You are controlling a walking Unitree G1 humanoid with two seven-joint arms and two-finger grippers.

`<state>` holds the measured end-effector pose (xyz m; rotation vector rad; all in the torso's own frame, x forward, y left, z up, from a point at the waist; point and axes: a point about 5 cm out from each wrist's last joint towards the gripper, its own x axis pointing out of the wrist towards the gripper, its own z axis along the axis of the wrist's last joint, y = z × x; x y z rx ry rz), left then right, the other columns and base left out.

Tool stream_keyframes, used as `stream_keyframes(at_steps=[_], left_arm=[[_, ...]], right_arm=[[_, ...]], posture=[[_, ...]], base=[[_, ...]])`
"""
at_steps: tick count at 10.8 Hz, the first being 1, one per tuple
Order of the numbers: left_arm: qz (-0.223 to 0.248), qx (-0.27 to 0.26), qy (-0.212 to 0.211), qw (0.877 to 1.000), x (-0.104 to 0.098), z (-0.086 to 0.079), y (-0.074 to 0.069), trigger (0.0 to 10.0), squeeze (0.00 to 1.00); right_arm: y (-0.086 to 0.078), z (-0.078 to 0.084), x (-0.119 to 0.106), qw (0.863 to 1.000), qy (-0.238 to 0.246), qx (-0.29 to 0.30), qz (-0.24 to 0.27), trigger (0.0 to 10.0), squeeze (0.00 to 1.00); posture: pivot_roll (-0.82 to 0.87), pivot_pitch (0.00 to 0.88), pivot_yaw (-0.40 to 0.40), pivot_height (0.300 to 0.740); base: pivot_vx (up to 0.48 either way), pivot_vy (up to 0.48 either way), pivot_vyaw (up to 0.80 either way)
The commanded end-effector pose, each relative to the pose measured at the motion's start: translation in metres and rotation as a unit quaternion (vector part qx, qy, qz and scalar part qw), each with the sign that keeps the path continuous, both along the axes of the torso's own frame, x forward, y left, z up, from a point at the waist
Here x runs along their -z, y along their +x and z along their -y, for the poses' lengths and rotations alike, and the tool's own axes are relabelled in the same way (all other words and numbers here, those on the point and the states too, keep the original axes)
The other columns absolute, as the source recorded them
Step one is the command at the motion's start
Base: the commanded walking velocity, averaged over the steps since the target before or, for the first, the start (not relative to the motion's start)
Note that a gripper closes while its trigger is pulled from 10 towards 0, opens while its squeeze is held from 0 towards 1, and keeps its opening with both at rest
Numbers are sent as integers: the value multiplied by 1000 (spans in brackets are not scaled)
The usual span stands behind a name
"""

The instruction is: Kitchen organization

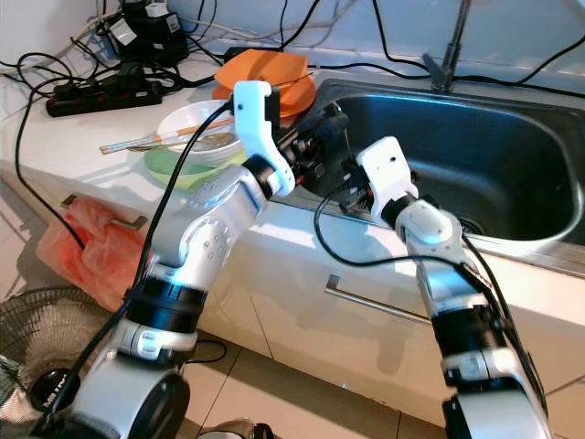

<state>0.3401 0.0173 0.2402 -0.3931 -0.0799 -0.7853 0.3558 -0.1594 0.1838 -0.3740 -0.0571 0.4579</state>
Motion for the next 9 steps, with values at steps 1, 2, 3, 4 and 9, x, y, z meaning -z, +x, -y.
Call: stream_keyframes(at_steps=[1,2,3,4,9], left_arm=[[7,15,-8,1000,0,4,-6,10000,1000],[9,16,-5,1000,1,4,-6,10000,1000],[19,17,23,999,9,-1,-10,10000,1000],[22,17,30,999,11,-3,-11,10000,1000],[24,-7,103,994,33,-30,-16,10000,1000]], right_arm=[[3,1,-7,1000,-10,3,17,0,0],[4,2,-6,1000,-12,4,16,0,0],[9,14,1,998,-40,43,7,0,0],[11,19,3,997,-45,56,0,0,0],[21,66,20,983,-82,142,-76,784,0]], posture=[[95,30,82,740],[95,30,82,740],[100,30,80,740],[100,30,79,740],[113,35,81,740]], base=[[0,0,0],[0,0,0],[0,0,0],[0,0,0],[0,0,0]])
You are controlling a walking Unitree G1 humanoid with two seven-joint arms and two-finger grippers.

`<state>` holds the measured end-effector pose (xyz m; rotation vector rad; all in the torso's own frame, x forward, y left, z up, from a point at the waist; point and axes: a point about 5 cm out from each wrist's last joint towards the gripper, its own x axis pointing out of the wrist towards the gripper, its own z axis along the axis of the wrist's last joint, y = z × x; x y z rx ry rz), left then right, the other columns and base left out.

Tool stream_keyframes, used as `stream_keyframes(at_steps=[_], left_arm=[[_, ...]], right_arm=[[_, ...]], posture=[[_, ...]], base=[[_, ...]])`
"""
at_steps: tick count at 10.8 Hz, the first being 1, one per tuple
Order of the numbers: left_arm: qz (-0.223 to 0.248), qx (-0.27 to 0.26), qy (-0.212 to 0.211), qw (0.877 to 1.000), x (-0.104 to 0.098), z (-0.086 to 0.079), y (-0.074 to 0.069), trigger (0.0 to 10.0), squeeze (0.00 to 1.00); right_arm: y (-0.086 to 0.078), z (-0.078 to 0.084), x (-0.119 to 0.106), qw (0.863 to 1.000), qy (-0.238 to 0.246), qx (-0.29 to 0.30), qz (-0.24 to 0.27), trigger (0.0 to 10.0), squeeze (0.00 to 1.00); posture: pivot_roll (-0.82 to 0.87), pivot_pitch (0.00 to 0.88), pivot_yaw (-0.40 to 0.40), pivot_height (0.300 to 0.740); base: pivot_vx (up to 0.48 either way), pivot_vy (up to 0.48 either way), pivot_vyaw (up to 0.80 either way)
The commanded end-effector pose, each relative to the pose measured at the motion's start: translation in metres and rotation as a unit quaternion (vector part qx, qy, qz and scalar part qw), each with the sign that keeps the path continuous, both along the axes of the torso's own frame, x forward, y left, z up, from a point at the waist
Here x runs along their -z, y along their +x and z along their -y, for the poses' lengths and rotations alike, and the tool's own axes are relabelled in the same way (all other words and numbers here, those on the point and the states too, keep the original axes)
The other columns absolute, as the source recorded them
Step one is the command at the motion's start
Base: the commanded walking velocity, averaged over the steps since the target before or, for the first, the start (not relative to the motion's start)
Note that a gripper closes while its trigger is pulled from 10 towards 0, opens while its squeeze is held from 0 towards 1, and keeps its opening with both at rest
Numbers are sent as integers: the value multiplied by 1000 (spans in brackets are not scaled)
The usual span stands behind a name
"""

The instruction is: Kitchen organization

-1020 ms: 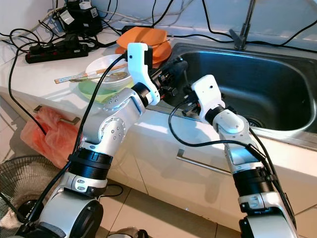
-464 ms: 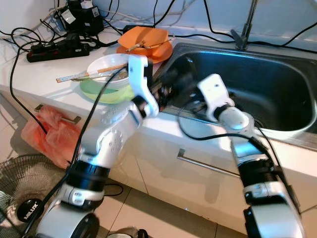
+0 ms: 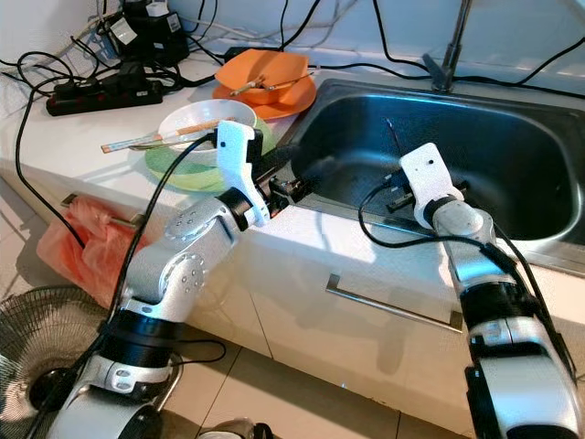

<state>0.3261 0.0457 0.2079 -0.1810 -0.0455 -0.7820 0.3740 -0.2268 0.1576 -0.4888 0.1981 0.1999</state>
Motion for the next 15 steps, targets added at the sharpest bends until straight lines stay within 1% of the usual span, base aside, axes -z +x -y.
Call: stream_keyframes(at_steps=[1,2,3,4,5,6,7,9,11,13,14,15], left_arm=[[7,7,30,1000,4,-3,-3,10000,1000],[6,13,47,999,7,-5,-3,10000,1000],[2,24,63,998,9,-4,-4,10000,1000],[-1,29,71,997,11,-3,-4,10000,1000],[0,34,87,996,14,-3,-4,10000,1000],[0,36,92,995,15,-3,-4,10000,1000],[-1,37,94,995,16,-3,-5,10000,1000],[0,38,98,994,16,-3,-5,10000,1000],[6,31,101,994,15,-3,-3,10000,1000],[7,8,81,997,11,-7,1,10000,1000],[4,-2,56,998,9,-11,2,10000,1000],[6,-29,29,999,9,-18,5,10000,1000]], right_arm=[[2,3,-4,1000,-8,-4,-5,0,0],[3,7,-2,1000,-24,-4,-19,8353,0],[3,7,0,999,-23,-8,-28,10000,0],[3,7,0,999,-20,-14,-34,10000,0],[3,5,3,998,-15,-24,-48,10000,43],[3,6,3,998,-15,-24,-48,10000,933],[4,6,4,998,-16,-25,-50,10000,1000],[4,6,5,998,-7,-25,-55,10000,1000],[4,4,3,998,12,-27,-53,10000,1000],[6,0,-3,998,38,-23,-38,10000,1000],[6,-3,-5,997,72,-15,-33,10000,1000],[5,-5,-5,994,105,-6,-30,10000,1000]], posture=[[112,34,81,740],[111,35,82,740],[108,34,81,740],[107,35,81,740],[105,37,80,740],[106,37,81,740],[105,37,80,740],[105,36,81,740],[104,35,81,740],[103,35,78,740],[101,29,72,740],[98,23,61,740]], base=[[0,0,0],[0,0,0],[0,0,0],[0,0,0],[0,0,0],[0,0,0],[0,0,0],[0,0,0],[0,0,0],[0,0,0],[0,0,0],[0,0,0]])
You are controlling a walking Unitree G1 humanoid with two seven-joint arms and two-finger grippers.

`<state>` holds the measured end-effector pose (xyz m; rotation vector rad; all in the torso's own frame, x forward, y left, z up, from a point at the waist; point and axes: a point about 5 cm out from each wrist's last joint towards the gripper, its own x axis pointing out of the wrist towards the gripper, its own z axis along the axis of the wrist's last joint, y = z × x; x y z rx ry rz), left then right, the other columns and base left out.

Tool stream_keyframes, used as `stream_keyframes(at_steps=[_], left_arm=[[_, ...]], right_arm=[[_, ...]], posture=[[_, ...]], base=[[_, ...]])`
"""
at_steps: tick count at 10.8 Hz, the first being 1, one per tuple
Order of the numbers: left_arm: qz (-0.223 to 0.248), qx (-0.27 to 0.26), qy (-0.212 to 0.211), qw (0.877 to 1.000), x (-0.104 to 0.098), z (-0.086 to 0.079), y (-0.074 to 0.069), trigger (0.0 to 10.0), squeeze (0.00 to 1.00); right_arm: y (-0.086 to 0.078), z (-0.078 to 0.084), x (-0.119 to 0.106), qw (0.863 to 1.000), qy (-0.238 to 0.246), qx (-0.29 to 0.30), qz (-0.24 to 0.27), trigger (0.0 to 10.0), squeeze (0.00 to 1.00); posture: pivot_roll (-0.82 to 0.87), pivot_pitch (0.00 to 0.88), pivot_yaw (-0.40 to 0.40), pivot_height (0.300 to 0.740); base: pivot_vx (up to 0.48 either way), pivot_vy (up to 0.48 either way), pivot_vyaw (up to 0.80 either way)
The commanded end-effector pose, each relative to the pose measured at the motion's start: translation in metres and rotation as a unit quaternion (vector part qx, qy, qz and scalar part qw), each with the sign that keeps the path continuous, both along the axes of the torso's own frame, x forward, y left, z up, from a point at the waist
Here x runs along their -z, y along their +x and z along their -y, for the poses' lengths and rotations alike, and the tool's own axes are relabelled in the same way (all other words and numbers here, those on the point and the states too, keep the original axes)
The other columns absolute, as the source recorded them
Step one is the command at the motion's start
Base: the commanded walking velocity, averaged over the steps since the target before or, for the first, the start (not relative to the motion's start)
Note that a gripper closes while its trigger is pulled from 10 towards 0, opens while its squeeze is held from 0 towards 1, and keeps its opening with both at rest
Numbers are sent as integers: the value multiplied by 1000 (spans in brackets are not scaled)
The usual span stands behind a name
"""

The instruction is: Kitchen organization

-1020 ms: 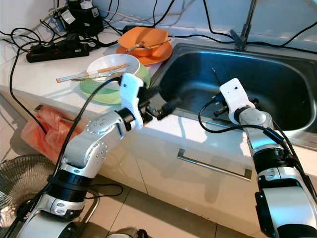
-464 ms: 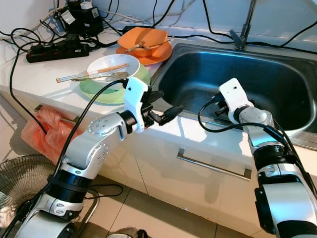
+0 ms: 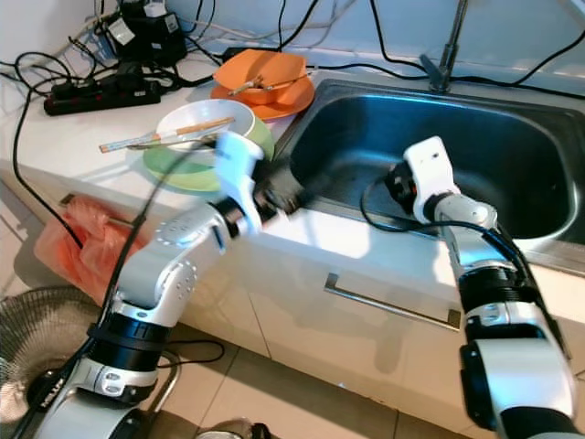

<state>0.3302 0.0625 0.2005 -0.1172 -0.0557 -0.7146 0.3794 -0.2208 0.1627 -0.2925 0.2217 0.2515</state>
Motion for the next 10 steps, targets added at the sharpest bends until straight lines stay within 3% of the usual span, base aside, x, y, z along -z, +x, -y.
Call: stream_keyframes(at_steps=[1,5,7,8,10], left_arm=[[5,-34,-13,999,1,-10,2,10000,1000],[32,-118,-61,991,-4,-38,0,10000,1000],[35,-135,-41,989,0,-39,0,10000,1000],[34,-132,-48,990,-2,-37,0,10000,0],[20,-137,-71,988,-5,-39,6,10000,0]], right_arm=[[-3,-1,1,1000,18,9,5,10000,1000],[-18,-7,-19,993,53,51,97,10000,1000],[-28,-14,-28,987,61,67,129,10000,1000],[-36,-21,-28,987,72,63,128,10000,1000],[-42,-29,-27,988,73,48,126,10000,988]], posture=[[98,21,53,740],[87,1,30,740],[81,0,31,740],[77,0,33,740],[68,0,40,740]], base=[[0,0,0],[0,0,0],[0,0,0],[0,0,-775],[0,0,-775]])
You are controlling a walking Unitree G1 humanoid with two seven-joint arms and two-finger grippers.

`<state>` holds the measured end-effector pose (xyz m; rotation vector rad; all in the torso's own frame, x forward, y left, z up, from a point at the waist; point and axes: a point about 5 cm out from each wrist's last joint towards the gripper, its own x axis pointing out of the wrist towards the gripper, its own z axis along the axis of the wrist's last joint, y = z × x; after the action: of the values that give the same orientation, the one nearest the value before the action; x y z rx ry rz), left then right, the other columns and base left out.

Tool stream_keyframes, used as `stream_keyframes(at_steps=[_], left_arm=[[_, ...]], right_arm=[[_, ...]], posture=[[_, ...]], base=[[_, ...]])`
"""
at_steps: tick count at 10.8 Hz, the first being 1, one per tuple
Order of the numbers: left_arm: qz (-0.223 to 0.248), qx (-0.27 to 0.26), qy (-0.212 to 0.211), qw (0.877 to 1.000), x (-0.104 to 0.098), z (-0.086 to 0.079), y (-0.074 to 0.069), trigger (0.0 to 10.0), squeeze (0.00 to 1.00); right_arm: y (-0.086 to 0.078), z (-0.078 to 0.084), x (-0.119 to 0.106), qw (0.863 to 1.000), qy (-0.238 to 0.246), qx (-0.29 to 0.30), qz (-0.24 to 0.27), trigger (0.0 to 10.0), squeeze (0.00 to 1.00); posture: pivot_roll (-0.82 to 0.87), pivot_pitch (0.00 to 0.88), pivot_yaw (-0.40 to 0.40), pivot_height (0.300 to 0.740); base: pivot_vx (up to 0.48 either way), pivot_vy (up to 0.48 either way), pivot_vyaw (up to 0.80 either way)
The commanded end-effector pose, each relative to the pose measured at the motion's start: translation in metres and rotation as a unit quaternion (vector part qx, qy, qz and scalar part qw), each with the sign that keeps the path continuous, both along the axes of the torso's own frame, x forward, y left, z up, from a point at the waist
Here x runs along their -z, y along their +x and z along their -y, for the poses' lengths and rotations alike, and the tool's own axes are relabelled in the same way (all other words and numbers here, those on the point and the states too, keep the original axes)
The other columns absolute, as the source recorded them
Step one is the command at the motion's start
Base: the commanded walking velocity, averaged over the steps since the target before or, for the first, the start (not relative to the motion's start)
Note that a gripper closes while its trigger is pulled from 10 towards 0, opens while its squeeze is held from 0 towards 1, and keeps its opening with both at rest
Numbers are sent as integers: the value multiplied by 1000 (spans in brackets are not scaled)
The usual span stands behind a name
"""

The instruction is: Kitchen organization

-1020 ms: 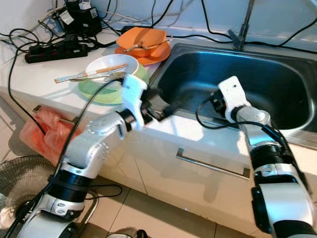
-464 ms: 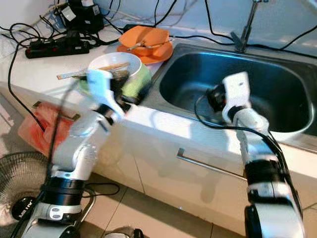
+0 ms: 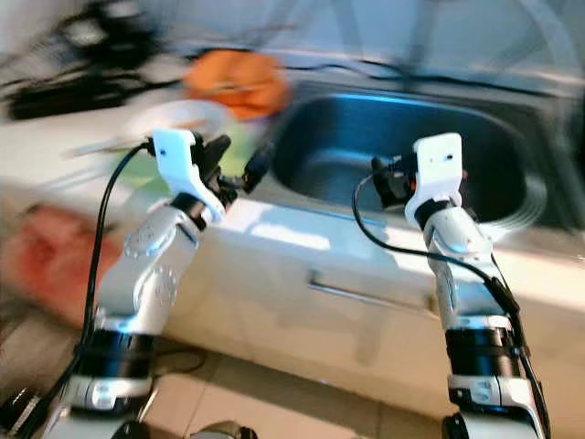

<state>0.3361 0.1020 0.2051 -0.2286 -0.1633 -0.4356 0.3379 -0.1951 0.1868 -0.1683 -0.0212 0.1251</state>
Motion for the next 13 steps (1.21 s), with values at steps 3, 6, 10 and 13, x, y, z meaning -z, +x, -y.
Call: stream_keyframes(at_steps=[3,6,10,13], left_arm=[[-3,-25,-1,1000,-8,-9,8,10000,0],[-8,-39,-3,999,-9,-14,13,10000,0],[-20,-46,3,999,-8,-13,14,10000,0],[-25,-50,6,998,-7,-13,16,10000,0]], right_arm=[[-2,-2,-8,1000,1,9,4,10000,753],[-3,-6,-14,1000,6,3,24,10000,0],[-5,-7,-13,1000,11,7,26,10000,0],[-4,-7,-15,1000,6,7,29,10000,0]], posture=[[73,0,40,740],[74,0,44,740],[77,0,49,740],[80,0,49,740]], base=[[0,0,-777],[0,0,-406],[0,74,0],[0,416,0]])
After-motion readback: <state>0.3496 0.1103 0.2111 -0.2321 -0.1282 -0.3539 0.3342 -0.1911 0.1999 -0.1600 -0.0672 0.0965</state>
